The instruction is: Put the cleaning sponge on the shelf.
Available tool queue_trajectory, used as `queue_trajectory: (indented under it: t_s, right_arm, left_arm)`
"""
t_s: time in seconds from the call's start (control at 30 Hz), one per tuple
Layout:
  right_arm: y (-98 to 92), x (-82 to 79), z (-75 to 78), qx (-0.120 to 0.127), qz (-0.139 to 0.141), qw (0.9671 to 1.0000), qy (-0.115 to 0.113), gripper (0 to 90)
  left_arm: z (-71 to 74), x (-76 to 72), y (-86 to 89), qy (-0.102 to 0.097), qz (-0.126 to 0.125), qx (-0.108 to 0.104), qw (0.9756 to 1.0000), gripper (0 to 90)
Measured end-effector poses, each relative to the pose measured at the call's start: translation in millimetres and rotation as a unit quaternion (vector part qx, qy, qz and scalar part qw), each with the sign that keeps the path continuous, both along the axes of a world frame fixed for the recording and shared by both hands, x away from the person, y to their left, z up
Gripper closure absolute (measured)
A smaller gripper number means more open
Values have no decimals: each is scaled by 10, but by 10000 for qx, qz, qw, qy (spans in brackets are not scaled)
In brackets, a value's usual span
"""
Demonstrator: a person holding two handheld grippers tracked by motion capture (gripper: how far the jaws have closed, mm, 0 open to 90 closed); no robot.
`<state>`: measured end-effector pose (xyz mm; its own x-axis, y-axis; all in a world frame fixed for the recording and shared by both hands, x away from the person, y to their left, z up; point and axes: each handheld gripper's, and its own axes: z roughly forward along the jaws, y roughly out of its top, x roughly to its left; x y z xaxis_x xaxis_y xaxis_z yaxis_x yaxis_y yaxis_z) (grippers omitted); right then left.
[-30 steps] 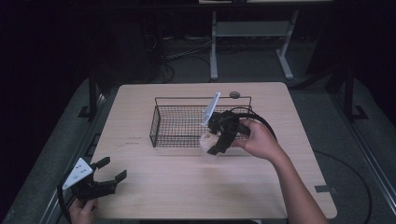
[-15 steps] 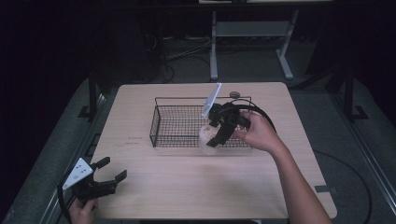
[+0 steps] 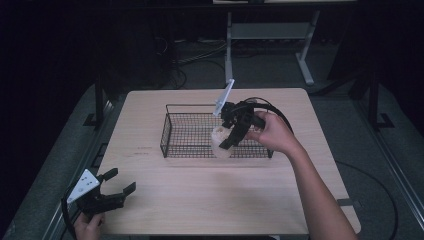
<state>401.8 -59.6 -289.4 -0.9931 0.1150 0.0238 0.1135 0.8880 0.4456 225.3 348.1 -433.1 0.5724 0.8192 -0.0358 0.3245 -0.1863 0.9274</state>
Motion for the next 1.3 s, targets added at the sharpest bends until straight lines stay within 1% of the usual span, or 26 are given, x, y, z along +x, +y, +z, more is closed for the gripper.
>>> queue_trajectory:
  t_s: [0.1,0.2,0.23,0.27,0.33,0.4,0.43,0.47,0.57,0.9,1.07,1.13,1.2,1.3]
  right_arm:
    - [19,48,25,-106,-44,9999,-45,286]
    - [26,98,53,-36,-51,10000,-28,286]
    - [26,98,53,-36,-51,10000,-28,286]
    - [30,136,68,-82,-73,9999,-62,286]
    - [36,168,86,-97,-85,9999,-79,286]
    - [45,197,106,-59,-117,9999,-83,286]
    - [46,222,109,20,-118,9999,-32,286]
    - [46,236,109,38,-123,9999,-36,286]
    - [50,292,94,-42,-193,9998,-61,286]
    - [23,459,9,-36,-358,9993,26,286]
    - [2,518,-17,-40,-439,9990,-9,286]
    - [3,547,-33,-97,-492,9987,-50,286]
    - [1,567,-49,-71,-505,9987,-10,287]
    - [1,604,-87,-120,-552,9984,5,286]
  left_arm:
    - [0,-1,2,4,15,-4,10000,139]
    - [1,-2,6,1,18,-7,10000,140]
    - [1,-2,6,1,18,-7,10000,139]
    - [1,-2,7,0,12,-9,10000,139]
    - [1,-1,7,6,17,-2,10000,139]
    - [2,-2,7,-1,14,-10,10000,140]
    - [2,-2,7,-3,16,-12,10000,139]
    - [2,-2,8,-2,17,-10,10000,139]
    - [1,-1,10,-2,17,-11,10000,140]
    - [4,-1,18,2,4,2,10000,140]
    - [3,-3,12,-3,15,-12,10000,139]
    - [2,0,10,7,11,-21,10000,140]
    - [1,-1,9,3,16,-13,10000,139]
    - [1,0,11,1,16,-17,10000,139]
